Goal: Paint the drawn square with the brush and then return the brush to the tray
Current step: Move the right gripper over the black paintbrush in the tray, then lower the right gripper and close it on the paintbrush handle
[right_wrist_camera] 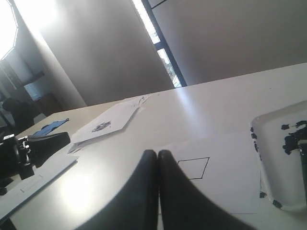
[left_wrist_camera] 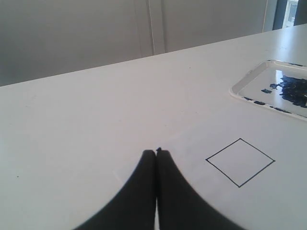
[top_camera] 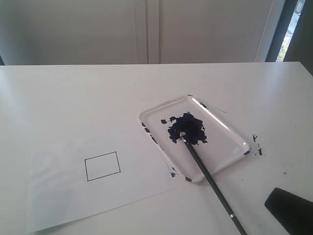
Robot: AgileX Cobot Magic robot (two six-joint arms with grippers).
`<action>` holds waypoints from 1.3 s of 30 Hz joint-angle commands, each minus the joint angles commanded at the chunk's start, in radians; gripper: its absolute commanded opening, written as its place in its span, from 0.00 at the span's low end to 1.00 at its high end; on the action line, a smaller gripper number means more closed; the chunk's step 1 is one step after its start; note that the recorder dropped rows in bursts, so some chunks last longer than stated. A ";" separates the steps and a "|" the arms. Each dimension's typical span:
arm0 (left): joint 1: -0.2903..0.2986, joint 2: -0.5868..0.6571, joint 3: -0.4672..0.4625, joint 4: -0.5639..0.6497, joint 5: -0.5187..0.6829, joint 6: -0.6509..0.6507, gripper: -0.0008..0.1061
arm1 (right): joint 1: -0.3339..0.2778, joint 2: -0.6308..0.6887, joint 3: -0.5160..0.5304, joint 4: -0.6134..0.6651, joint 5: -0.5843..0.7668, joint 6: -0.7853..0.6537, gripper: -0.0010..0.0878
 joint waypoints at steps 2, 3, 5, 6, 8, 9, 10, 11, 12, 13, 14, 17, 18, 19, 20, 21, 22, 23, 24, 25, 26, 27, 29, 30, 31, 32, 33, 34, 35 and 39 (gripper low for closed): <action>0.000 0.000 0.000 0.000 0.000 0.000 0.01 | -0.002 0.050 -0.049 -0.018 0.039 -0.004 0.01; 0.000 0.000 0.000 0.000 -0.002 0.000 0.01 | -0.002 0.091 -0.080 -0.034 0.057 -0.004 0.01; 0.000 0.000 0.000 0.000 -0.002 0.000 0.01 | -0.002 0.186 -0.143 -0.072 0.070 -0.004 0.01; 0.000 0.000 0.000 0.000 -0.002 0.000 0.01 | -0.002 0.249 -0.178 -0.085 0.071 -0.004 0.01; 0.000 0.000 0.000 0.000 -0.002 0.000 0.01 | -0.002 0.383 -0.243 -0.104 0.071 -0.004 0.01; 0.000 0.000 0.000 0.000 -0.002 0.000 0.01 | -0.002 0.449 -0.273 -0.119 0.065 -0.004 0.01; 0.000 0.000 0.000 0.000 -0.002 0.000 0.01 | -0.002 0.501 -0.296 -0.135 0.060 -0.004 0.01; 0.000 0.000 0.000 0.000 -0.002 0.000 0.01 | -0.002 0.561 -0.322 -0.147 0.058 -0.004 0.01; 0.000 0.000 0.000 0.000 -0.002 0.000 0.01 | -0.002 0.616 -0.344 -0.147 0.059 -0.004 0.01; 0.000 0.000 0.000 0.000 -0.002 0.000 0.01 | -0.002 0.658 -0.361 -0.147 0.065 -0.007 0.01; 0.000 0.000 0.000 0.000 -0.002 0.000 0.01 | -0.002 0.705 -0.377 -0.147 0.074 -0.015 0.01; 0.000 0.000 0.000 0.000 -0.002 0.000 0.01 | -0.002 0.821 -0.417 -0.147 0.110 -0.057 0.01; 0.000 0.000 0.000 0.000 -0.002 0.000 0.01 | -0.002 0.853 -0.428 -0.147 0.123 -0.067 0.01; 0.000 0.000 0.000 0.000 -0.002 0.000 0.01 | -0.002 0.881 -0.437 -0.147 0.139 -0.079 0.01; 0.000 0.000 0.000 0.000 -0.002 0.000 0.01 | -0.002 0.902 -0.444 -0.147 0.152 -0.091 0.01; 0.000 0.000 0.000 0.000 -0.002 0.000 0.01 | -0.002 0.926 -0.449 -0.147 0.166 -0.109 0.01; 0.000 0.000 0.000 0.000 -0.002 0.000 0.01 | -0.002 0.949 -0.454 -0.147 0.181 -0.129 0.01; 0.000 0.000 0.000 0.000 -0.002 0.000 0.01 | -0.002 0.968 -0.456 -0.147 0.198 -0.147 0.01; 0.000 0.000 0.000 0.000 -0.002 0.000 0.01 | -0.002 0.990 -0.458 -0.147 0.217 -0.167 0.01; 0.000 0.000 0.000 0.000 -0.002 0.000 0.01 | -0.002 1.013 -0.458 -0.147 0.237 -0.180 0.01; 0.000 0.000 0.000 0.000 -0.002 0.000 0.01 | -0.002 1.037 -0.458 -0.147 0.248 -0.186 0.01; 0.000 0.000 0.000 0.000 -0.002 0.000 0.01 | -0.002 1.063 -0.458 -0.147 0.260 -0.186 0.02; 0.000 0.000 0.000 0.000 -0.002 0.000 0.01 | -0.002 1.109 -0.460 -0.147 0.262 -0.186 0.07; 0.000 0.000 0.000 0.000 -0.002 0.000 0.01 | -0.002 1.140 -0.460 -0.147 0.262 -0.183 0.11; 0.000 0.000 0.000 0.000 -0.002 0.000 0.01 | 0.000 1.160 -0.462 -0.147 0.262 -0.172 0.17; 0.000 0.000 0.000 0.000 -0.002 0.000 0.01 | 0.000 1.180 -0.465 -0.147 0.262 -0.154 0.22; 0.000 0.000 0.000 0.000 -0.002 0.000 0.01 | 0.000 1.209 -0.470 -0.147 0.262 -0.119 0.30; 0.000 0.000 0.000 0.000 -0.002 0.000 0.01 | 0.000 1.228 -0.475 -0.147 0.264 -0.100 0.35; 0.000 0.000 0.000 0.000 -0.002 0.000 0.01 | 0.000 1.249 -0.480 -0.147 0.264 -0.089 0.41; 0.000 0.000 0.000 0.000 -0.002 0.000 0.01 | 0.000 1.314 -0.508 -0.147 0.258 -0.089 0.63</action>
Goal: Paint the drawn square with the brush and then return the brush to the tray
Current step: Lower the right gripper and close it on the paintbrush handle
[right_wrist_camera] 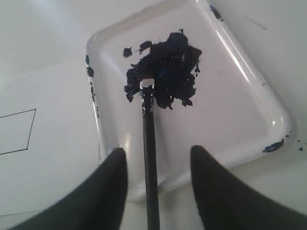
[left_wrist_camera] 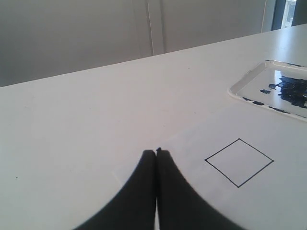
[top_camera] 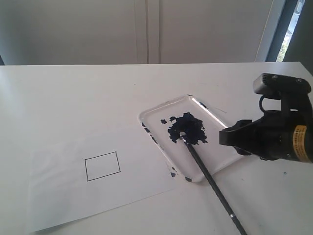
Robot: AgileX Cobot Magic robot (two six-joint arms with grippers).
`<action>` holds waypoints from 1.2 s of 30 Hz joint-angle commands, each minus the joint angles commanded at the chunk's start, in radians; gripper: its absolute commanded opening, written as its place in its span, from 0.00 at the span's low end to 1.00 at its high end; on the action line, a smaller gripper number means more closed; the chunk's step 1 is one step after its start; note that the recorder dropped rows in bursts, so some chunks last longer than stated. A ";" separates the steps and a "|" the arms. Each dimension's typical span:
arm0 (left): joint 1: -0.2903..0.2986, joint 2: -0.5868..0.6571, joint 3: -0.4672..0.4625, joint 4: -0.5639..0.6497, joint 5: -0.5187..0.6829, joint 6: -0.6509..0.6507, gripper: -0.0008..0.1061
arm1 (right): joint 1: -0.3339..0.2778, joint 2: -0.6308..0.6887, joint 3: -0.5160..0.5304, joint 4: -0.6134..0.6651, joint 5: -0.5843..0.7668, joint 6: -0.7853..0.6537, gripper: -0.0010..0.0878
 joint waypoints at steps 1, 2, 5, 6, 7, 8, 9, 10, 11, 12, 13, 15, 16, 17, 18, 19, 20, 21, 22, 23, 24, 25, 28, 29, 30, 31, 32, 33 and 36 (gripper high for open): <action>0.000 0.000 0.000 0.000 0.000 0.000 0.01 | 0.002 0.011 -0.009 0.000 -0.009 0.000 0.65; 0.000 0.000 0.000 0.000 0.000 0.000 0.01 | 0.005 0.025 -0.017 0.000 -0.016 0.000 0.65; 0.000 0.000 0.000 0.000 0.000 0.000 0.01 | 0.037 0.073 -0.045 0.000 -0.023 0.000 0.65; 0.000 0.000 0.000 0.000 0.000 0.000 0.01 | 0.050 0.094 -0.055 0.000 -0.023 -0.003 0.65; 0.000 0.000 0.000 0.000 0.000 0.000 0.01 | 0.061 0.111 -0.059 0.000 -0.023 -0.003 0.65; 0.000 0.000 0.000 0.000 0.000 0.000 0.01 | 0.074 0.133 -0.067 0.000 -0.023 -0.003 0.65; 0.000 0.000 0.000 0.000 0.000 0.000 0.01 | 0.088 0.155 -0.076 0.000 -0.018 -0.003 0.65; 0.000 0.000 0.000 0.000 0.000 0.000 0.01 | 0.099 0.177 -0.084 0.000 -0.016 -0.003 0.65; 0.000 0.000 0.000 0.000 0.000 0.000 0.01 | 0.111 0.199 -0.092 0.000 -0.016 -0.005 0.65; 0.000 0.000 0.000 0.000 -0.003 0.000 0.01 | 0.121 0.220 -0.100 0.000 -0.012 -0.005 0.65; 0.000 0.000 0.000 0.000 -0.003 0.000 0.01 | 0.128 0.235 -0.105 0.000 -0.003 -0.005 0.65; 0.000 0.000 0.000 0.000 -0.003 0.000 0.01 | 0.145 0.269 -0.115 0.000 0.021 -0.012 0.65; 0.000 0.000 0.000 0.000 -0.003 0.000 0.01 | 0.152 0.281 -0.118 0.000 0.039 -0.018 0.65; 0.000 0.000 0.000 0.000 -0.003 0.000 0.01 | 0.158 0.290 -0.120 0.000 0.051 -0.023 0.64; 0.000 0.000 0.000 0.000 -0.003 0.000 0.01 | 0.161 0.298 -0.122 0.000 0.065 -0.028 0.63; 0.000 0.000 0.000 0.000 -0.003 0.000 0.01 | 0.162 0.306 -0.124 0.000 0.073 -0.033 0.61; 0.000 0.000 0.000 0.000 -0.003 0.000 0.01 | 0.162 0.313 -0.125 0.000 0.073 -0.033 0.60; 0.000 0.000 0.000 0.000 -0.003 0.000 0.01 | 0.162 0.321 -0.125 0.000 0.073 -0.033 0.58; 0.000 0.000 0.000 0.000 -0.003 0.000 0.01 | 0.162 0.327 -0.125 0.000 0.073 -0.033 0.57; 0.000 0.000 0.000 0.000 -0.005 0.000 0.01 | 0.162 0.333 -0.125 0.000 0.076 -0.033 0.56; 0.000 0.000 0.000 0.000 -0.005 0.000 0.01 | 0.162 0.344 -0.125 0.000 0.078 -0.044 0.54; 0.000 0.000 0.000 0.000 -0.005 0.000 0.01 | 0.162 0.346 -0.125 0.000 0.078 -0.046 0.54; 0.000 0.000 0.000 0.000 -0.005 0.000 0.01 | 0.162 0.353 -0.121 0.000 0.052 -0.046 0.54; 0.000 0.000 0.000 0.000 -0.005 0.000 0.01 | 0.162 0.351 -0.115 0.000 0.048 -0.046 0.54; 0.000 0.000 0.000 0.000 -0.005 0.000 0.01 | 0.169 0.351 -0.103 0.000 0.050 -0.046 0.54; 0.000 0.000 0.000 0.000 -0.005 0.000 0.01 | 0.169 0.351 -0.097 0.000 0.052 -0.048 0.54; 0.000 0.000 0.000 0.007 -0.005 0.000 0.01 | 0.169 0.351 -0.087 0.000 0.056 -0.049 0.53; 0.000 0.000 0.000 0.007 -0.007 0.000 0.01 | 0.169 0.351 -0.085 0.000 0.056 -0.051 0.53; 0.000 0.000 0.000 0.007 -0.007 0.000 0.01 | 0.169 0.351 -0.085 0.000 0.070 -0.060 0.47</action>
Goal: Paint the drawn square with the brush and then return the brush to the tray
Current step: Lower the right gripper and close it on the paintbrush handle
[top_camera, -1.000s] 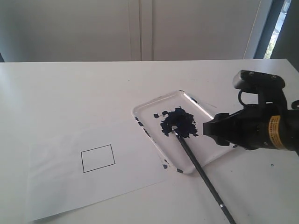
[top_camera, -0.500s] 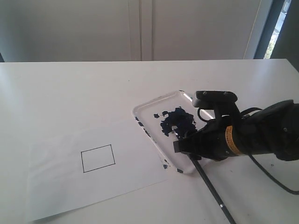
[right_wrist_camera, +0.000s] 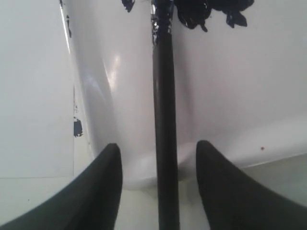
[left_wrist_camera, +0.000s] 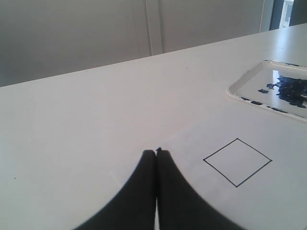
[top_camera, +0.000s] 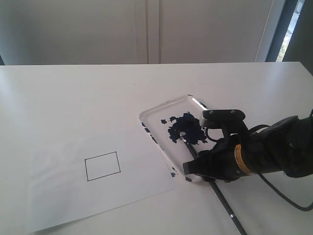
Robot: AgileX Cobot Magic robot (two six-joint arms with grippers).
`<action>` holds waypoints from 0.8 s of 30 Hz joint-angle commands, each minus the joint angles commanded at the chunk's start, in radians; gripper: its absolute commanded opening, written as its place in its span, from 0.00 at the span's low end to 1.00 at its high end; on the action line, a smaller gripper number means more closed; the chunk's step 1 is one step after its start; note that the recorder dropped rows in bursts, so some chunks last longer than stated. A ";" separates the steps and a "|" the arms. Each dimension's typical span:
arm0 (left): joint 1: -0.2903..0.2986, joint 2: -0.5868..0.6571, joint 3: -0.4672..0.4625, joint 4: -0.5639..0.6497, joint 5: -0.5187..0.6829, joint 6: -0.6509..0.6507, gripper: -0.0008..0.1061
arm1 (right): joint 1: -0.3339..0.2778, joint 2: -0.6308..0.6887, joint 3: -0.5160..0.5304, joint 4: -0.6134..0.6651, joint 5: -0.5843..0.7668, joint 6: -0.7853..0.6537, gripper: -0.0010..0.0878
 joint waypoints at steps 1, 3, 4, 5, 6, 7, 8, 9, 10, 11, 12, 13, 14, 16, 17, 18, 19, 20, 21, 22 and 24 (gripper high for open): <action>0.000 0.000 0.000 0.000 0.000 0.000 0.01 | 0.000 0.002 0.000 0.000 0.004 -0.017 0.41; 0.000 0.000 0.000 0.000 0.000 0.000 0.01 | 0.000 0.002 0.000 0.000 0.004 -0.034 0.30; 0.000 0.000 0.000 0.000 0.000 0.000 0.01 | 0.000 0.002 0.000 0.000 0.004 -0.034 0.28; 0.000 0.000 0.000 0.000 0.000 0.000 0.01 | 0.000 0.002 0.000 0.000 0.004 -0.034 0.26; 0.000 0.000 0.000 0.000 0.000 0.000 0.01 | 0.000 0.002 0.000 0.000 0.004 -0.034 0.25; 0.000 0.000 0.000 0.000 0.000 0.000 0.01 | 0.000 0.002 0.000 0.000 0.004 -0.034 0.24; 0.000 0.000 0.000 0.000 0.000 0.000 0.01 | 0.000 0.002 0.000 0.000 0.004 -0.036 0.24; 0.000 0.000 0.000 0.000 0.000 0.000 0.01 | 0.000 0.002 0.000 0.000 0.002 -0.038 0.24; 0.000 0.000 0.000 0.000 0.000 0.000 0.01 | 0.000 0.002 0.000 0.000 0.004 -0.038 0.24; 0.000 0.000 0.000 0.000 0.000 0.000 0.01 | 0.000 0.002 0.000 0.000 0.004 -0.046 0.24; 0.000 0.000 0.000 0.000 0.000 0.000 0.01 | 0.000 0.002 0.000 0.000 0.004 -0.055 0.24; 0.000 0.000 0.000 0.000 0.000 0.000 0.01 | 0.000 0.004 0.000 0.000 0.004 -0.062 0.24; 0.000 0.000 0.000 0.000 0.000 0.000 0.01 | 0.000 0.006 0.000 0.000 0.004 -0.062 0.24; 0.000 0.000 0.000 0.000 0.000 0.000 0.01 | 0.000 0.031 0.000 0.000 0.000 -0.082 0.26; 0.000 0.000 0.000 0.000 0.000 0.000 0.01 | 0.000 0.050 0.000 0.000 0.004 -0.083 0.29; 0.000 0.000 0.000 0.000 0.000 0.000 0.01 | 0.000 0.055 0.000 0.000 0.009 -0.083 0.32; 0.000 0.000 0.000 0.000 0.000 0.000 0.01 | 0.000 0.060 0.000 0.000 0.028 -0.083 0.34; 0.000 0.000 0.000 0.000 0.000 0.000 0.01 | 0.000 0.060 0.000 0.000 0.041 -0.083 0.34; 0.000 0.000 0.000 0.000 0.000 0.000 0.01 | 0.000 0.060 0.000 0.000 0.050 -0.083 0.31; 0.000 0.000 0.000 0.000 0.000 0.000 0.01 | 0.000 0.060 0.000 0.000 0.050 -0.083 0.22; 0.000 0.000 0.000 0.000 0.000 0.000 0.01 | 0.002 0.053 0.000 0.000 0.045 -0.083 0.02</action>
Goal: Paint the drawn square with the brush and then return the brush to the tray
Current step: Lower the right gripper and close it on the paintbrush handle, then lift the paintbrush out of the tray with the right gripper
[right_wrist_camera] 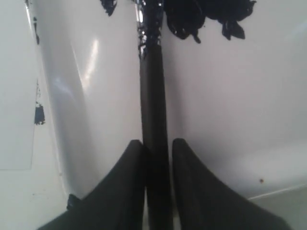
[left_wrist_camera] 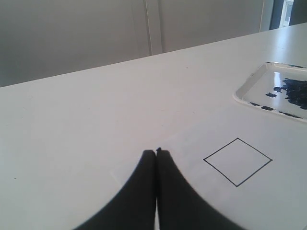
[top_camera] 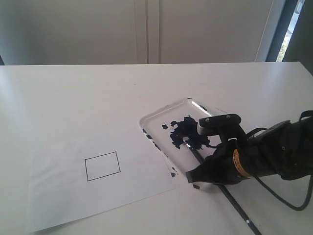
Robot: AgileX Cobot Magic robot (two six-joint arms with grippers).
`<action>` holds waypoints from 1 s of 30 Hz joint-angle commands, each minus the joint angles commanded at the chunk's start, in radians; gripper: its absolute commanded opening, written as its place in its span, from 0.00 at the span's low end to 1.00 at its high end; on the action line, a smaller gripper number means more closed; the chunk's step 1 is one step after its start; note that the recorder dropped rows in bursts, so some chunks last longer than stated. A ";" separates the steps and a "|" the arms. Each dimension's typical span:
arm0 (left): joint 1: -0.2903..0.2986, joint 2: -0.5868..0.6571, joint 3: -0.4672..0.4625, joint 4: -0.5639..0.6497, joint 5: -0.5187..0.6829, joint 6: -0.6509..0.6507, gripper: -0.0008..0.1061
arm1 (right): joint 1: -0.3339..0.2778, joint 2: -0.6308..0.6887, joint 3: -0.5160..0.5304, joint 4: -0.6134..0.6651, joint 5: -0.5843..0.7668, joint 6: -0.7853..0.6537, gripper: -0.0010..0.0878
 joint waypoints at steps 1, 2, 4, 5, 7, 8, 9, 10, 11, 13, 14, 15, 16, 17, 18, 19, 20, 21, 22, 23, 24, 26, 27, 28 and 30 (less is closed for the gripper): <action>0.000 0.000 0.000 0.000 0.000 0.000 0.01 | 0.005 -0.005 -0.002 0.000 0.000 0.002 0.01; 0.000 0.000 0.000 0.000 0.000 0.000 0.01 | 0.009 -0.026 -0.002 0.000 0.000 0.004 0.01; 0.000 0.000 0.000 0.000 0.000 0.000 0.01 | 0.016 -0.078 -0.002 0.000 0.000 0.032 0.01; 0.000 0.000 0.000 0.000 0.000 0.000 0.01 | 0.018 -0.098 -0.002 0.000 0.000 0.041 0.01; 0.000 0.000 0.000 0.000 0.000 0.000 0.01 | 0.018 -0.136 -0.002 0.000 -0.003 0.061 0.01; 0.000 0.000 0.000 0.000 0.000 0.000 0.01 | 0.018 -0.158 -0.002 0.000 -0.008 0.072 0.01; 0.000 0.000 0.000 0.000 0.000 0.000 0.01 | 0.018 -0.179 -0.002 0.000 -0.020 0.077 0.01; 0.000 0.000 0.000 0.000 0.000 0.000 0.01 | 0.018 -0.196 -0.002 0.000 -0.033 0.079 0.01; 0.000 0.000 0.000 0.000 0.000 0.000 0.01 | 0.018 -0.216 -0.002 0.000 -0.045 0.087 0.01; 0.000 0.000 0.000 0.000 0.000 0.000 0.01 | 0.018 -0.252 -0.002 0.000 -0.067 0.107 0.01; 0.000 0.000 0.000 0.000 0.000 0.000 0.01 | 0.018 -0.270 -0.002 0.000 -0.084 0.113 0.01; 0.000 0.000 0.000 0.000 0.000 0.000 0.01 | 0.018 -0.289 -0.002 0.000 -0.103 0.122 0.01; 0.000 0.000 0.000 0.000 0.000 0.000 0.01 | 0.018 -0.307 -0.002 0.000 -0.115 0.131 0.01; 0.000 0.000 0.000 0.000 0.000 0.000 0.01 | 0.018 -0.326 -0.002 0.000 -0.130 0.140 0.01; 0.000 0.000 0.000 0.000 0.000 0.000 0.01 | 0.018 -0.344 -0.002 0.000 -0.140 0.145 0.01; 0.000 0.000 0.000 0.000 0.000 0.000 0.01 | 0.018 -0.358 -0.002 0.000 -0.145 0.150 0.01; 0.000 0.000 0.000 0.000 0.000 0.000 0.01 | 0.018 -0.376 -0.002 0.000 -0.145 0.157 0.01; 0.000 0.000 0.000 0.000 0.000 0.000 0.01 | 0.018 -0.393 -0.002 0.000 -0.145 0.159 0.01; 0.000 0.000 0.000 0.000 0.000 0.000 0.01 | 0.018 -0.406 -0.002 0.000 -0.145 0.159 0.01; 0.000 0.000 0.000 0.000 0.000 0.000 0.01 | 0.018 -0.422 -0.004 0.000 -0.145 0.162 0.01; 0.000 0.000 0.000 0.000 0.000 0.000 0.01 | 0.018 -0.436 -0.004 0.000 -0.145 0.164 0.01; 0.000 0.000 0.000 0.000 0.000 0.000 0.01 | 0.018 -0.454 -0.004 0.000 -0.137 0.179 0.01; 0.000 0.000 0.000 0.000 0.000 0.000 0.01 | 0.018 -0.457 -0.004 0.000 -0.135 0.186 0.01; 0.000 0.000 0.000 0.000 0.000 0.000 0.01 | 0.018 -0.457 -0.004 0.000 -0.135 0.192 0.01; 0.000 0.000 0.000 0.000 0.000 0.000 0.01 | 0.018 -0.451 -0.004 0.000 -0.135 0.237 0.01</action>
